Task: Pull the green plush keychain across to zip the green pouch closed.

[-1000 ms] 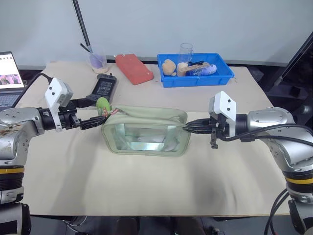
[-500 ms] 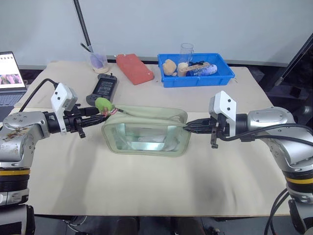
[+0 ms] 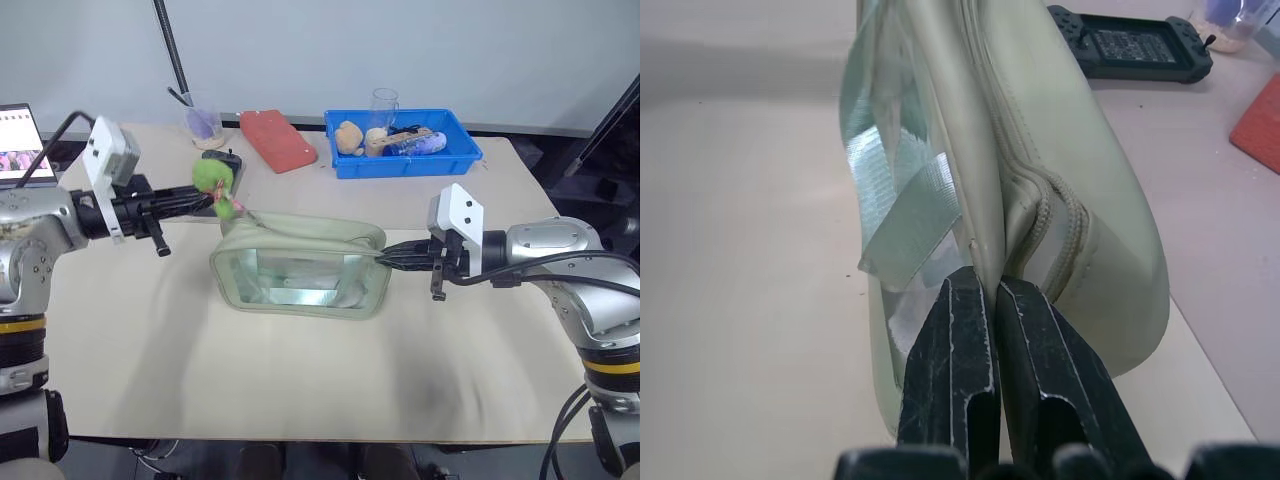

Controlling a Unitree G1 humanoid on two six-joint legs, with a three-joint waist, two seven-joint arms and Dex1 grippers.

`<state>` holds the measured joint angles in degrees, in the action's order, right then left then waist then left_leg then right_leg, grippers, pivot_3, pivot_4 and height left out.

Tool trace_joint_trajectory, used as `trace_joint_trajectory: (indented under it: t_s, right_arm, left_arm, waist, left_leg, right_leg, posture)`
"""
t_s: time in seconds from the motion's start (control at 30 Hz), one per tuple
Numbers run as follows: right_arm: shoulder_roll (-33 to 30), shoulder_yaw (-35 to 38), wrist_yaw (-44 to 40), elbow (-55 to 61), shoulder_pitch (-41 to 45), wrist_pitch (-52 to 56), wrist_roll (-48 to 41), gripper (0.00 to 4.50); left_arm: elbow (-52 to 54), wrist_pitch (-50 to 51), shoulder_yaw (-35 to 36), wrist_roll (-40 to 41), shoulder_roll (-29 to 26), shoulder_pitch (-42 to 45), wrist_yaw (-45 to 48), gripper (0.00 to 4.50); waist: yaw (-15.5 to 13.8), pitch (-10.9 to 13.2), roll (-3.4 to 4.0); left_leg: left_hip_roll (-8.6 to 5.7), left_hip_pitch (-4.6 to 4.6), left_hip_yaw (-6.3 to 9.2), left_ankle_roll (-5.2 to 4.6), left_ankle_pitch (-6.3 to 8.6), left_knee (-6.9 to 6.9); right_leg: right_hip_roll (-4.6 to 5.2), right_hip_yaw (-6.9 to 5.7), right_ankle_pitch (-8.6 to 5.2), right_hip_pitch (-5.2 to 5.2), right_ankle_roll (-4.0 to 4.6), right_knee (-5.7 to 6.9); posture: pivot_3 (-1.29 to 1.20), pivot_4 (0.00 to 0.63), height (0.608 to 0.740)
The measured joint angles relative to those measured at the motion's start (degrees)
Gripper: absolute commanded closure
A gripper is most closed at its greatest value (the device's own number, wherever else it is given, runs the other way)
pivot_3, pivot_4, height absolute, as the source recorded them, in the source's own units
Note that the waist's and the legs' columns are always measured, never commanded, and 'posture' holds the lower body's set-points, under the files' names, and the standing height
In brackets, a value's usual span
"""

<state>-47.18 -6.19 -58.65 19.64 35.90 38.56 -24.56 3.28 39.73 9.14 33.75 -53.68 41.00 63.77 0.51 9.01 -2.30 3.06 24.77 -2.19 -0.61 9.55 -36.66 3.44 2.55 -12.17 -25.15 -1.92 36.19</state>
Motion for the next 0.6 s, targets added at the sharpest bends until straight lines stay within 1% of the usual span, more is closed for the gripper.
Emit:
trace_joint_trajectory:
  t_s: [0.07, 0.17, 0.23, 0.3, 0.37, 0.4, 0.5, 0.57, 0.6]
  right_arm:
    - [0.1, 0.0, 0.0, -0.1, 0.1, -0.1, 0.3, 4.50]
    - [0.6, -0.1, 0.0, -0.3, 0.2, -0.4, 0.8, 4.50]
    - [0.7, -0.1, 0.0, -0.3, 0.2, -0.4, 0.8, 4.50]
    - [0.8, -0.1, 0.1, -0.3, 0.2, -0.4, 0.8, 4.50]
    - [0.8, -0.1, 0.3, -0.3, 0.2, -0.4, 0.9, 4.50]
    - [0.8, -0.1, 0.4, -0.3, 0.2, -0.4, 0.9, 4.50]
    - [0.9, -0.1, 0.8, -0.2, 0.1, -0.4, 0.9, 4.50]
    - [0.9, -0.1, 1.2, 0.0, -0.2, -0.4, 0.9, 4.50]
    - [0.9, -0.1, 1.3, 0.0, -0.3, -0.4, 0.9, 4.50]
  left_arm:
    - [1.3, -1.1, -3.4, -1.5, 0.3, 1.6, 0.3, 4.47]
    - [1.4, -4.1, -7.8, -4.2, 1.5, 1.3, 2.0, 4.47]
    - [1.1, -5.9, -9.9, -5.5, 1.7, 1.1, 3.3, 4.47]
    - [0.5, -7.1, -10.5, -6.3, 1.8, 1.2, 4.3, 4.47]
    - [0.1, -7.6, -10.9, -6.9, 2.0, 1.7, 5.0, 3.79]
    - [-0.4, -8.4, -11.3, -7.3, 2.4, 2.1, 5.2, 3.51]
    - [-1.5, -9.4, -12.1, -8.0, 3.8, 3.2, 5.8, 2.21]
    - [-1.9, -9.4, -12.4, -8.2, 3.9, 3.7, 6.3, 1.34]
    - [-2.0, -9.4, -12.5, -8.5, 3.8, 4.0, 6.7, 0.78]
  waist:
    - [0.1, 0.0, 0.00]
    - [0.2, 0.0, 0.00]
    - [0.3, 0.0, 0.00]
    - [0.3, 0.0, 0.00]
    - [0.2, 0.0, 0.00]
    - [0.2, 0.0, 0.00]
    - [0.2, 0.0, 0.00]
    - [0.2, 0.0, 0.00]
    - [0.2, 0.0, 0.00]
  left_leg:
    - [0.00, -0.01, 0.00, 0.00, 0.00, 0.00]
    - [0.00, -0.01, 0.00, -0.01, 0.00, 0.00]
    - [0.01, 0.00, 0.00, -0.01, 0.00, 0.00]
    - [0.01, 0.00, 0.01, -0.01, 0.00, 0.00]
    - [0.00, 0.00, 0.01, -0.01, 0.00, 0.00]
    - [0.00, 0.00, 0.01, -0.01, 0.00, 0.00]
    - [0.00, 0.01, 0.01, -0.01, 0.00, -0.04]
    - [0.00, 0.01, 0.01, -0.01, 0.00, -0.04]
    - [0.00, 0.01, 0.01, -0.01, 0.00, -0.04]
  right_leg:
    - [-0.01, 0.01, 0.00, 0.00, 0.00, 0.02]
    - [-0.04, 0.01, 0.01, -0.01, 0.01, 0.03]
    - [-0.05, 0.02, 0.02, -0.02, 0.01, 0.03]
    - [-0.04, 0.02, 0.03, -0.02, -0.01, 0.03]
    - [-0.04, 0.02, 0.01, -0.01, -0.01, 0.02]
    - [-0.03, 0.03, 0.01, 0.00, -0.01, 0.02]
    - [-0.04, 0.03, -0.01, 0.00, -0.03, 0.02]
    - [-0.04, 0.03, 0.00, 0.00, -0.03, 0.03]
    - [-0.04, 0.03, 0.00, 0.00, -0.03, 0.03]
  posture:
    - [0.00, 0.150, 0.740]
    - [0.00, 0.150, 0.740]
    - [0.00, 0.150, 0.740]
    - [0.00, 0.150, 0.740]
    - [0.00, 0.150, 0.740]
    - [0.00, 0.150, 0.740]
    - [0.00, 0.150, 0.740]
    - [0.00, 0.150, 0.740]
    - [0.00, 0.150, 0.740]
